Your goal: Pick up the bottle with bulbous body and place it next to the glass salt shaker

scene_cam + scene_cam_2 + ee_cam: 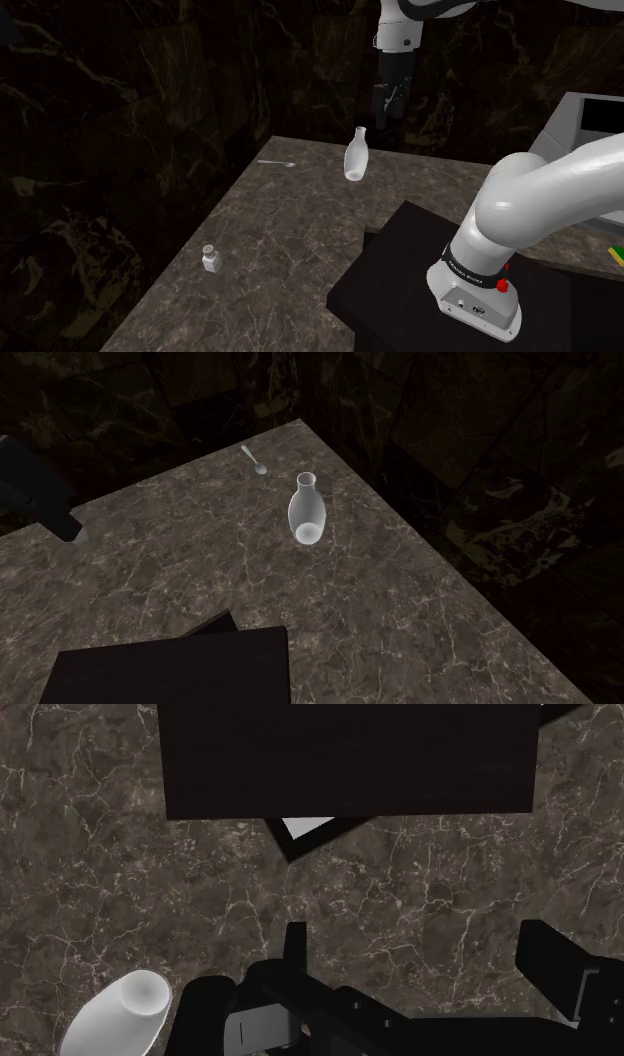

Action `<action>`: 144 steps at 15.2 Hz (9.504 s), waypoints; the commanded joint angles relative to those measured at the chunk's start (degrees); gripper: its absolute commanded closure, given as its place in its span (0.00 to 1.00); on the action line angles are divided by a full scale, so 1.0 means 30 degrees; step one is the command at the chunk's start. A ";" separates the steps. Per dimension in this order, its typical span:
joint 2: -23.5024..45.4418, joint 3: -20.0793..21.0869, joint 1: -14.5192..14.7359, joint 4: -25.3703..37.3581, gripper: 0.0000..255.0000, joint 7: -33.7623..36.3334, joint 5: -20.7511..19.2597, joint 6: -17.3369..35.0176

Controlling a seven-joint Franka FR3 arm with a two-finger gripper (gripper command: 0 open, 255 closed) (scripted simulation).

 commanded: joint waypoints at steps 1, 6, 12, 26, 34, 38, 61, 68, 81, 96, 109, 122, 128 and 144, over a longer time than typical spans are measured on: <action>0.0000 0.0000 0.0000 0.0000 0.00 0.0000 0.0000 0.0000; 0.2633 -0.1426 -0.0507 0.0413 0.00 -0.1485 -0.0964 0.2239; 0.6306 -0.3032 -0.0956 0.1716 0.00 -0.3244 -0.1547 0.4674; 1.6230 -0.5659 -0.2137 0.8057 0.00 -0.7861 0.0211 0.8128; 2.2377 -0.5755 -0.3934 1.3998 0.00 -1.0170 0.2244 0.8042; 2.3088 -0.5655 -0.4162 1.4081 0.00 -1.0360 0.2465 0.8646; 2.3360 -0.5599 -0.4208 1.3522 1.00 -1.0449 0.2584 0.9463; 2.2544 -0.5766 -0.4104 1.4191 1.00 -1.0337 0.2279 0.8018; 2.1466 -0.5977 -0.4027 1.6054 1.00 -1.0215 0.1864 0.5141; 2.1080 -0.6110 -0.4170 1.9383 1.00 -1.0255 0.1697 0.1463; 2.1775 -0.6174 -0.4645 2.3777 1.00 -1.0468 0.1926 -0.2243; 2.4480 -0.6079 -0.6118 3.1491 1.00 -1.0774 0.2871 -0.7251; 2.0851 -0.5732 -0.2780 2.4838 1.00 -0.8182 0.1713 -0.4270; 1.8400 -0.3296 0.2163 1.8977 1.00 -0.1232 0.1200 -0.0858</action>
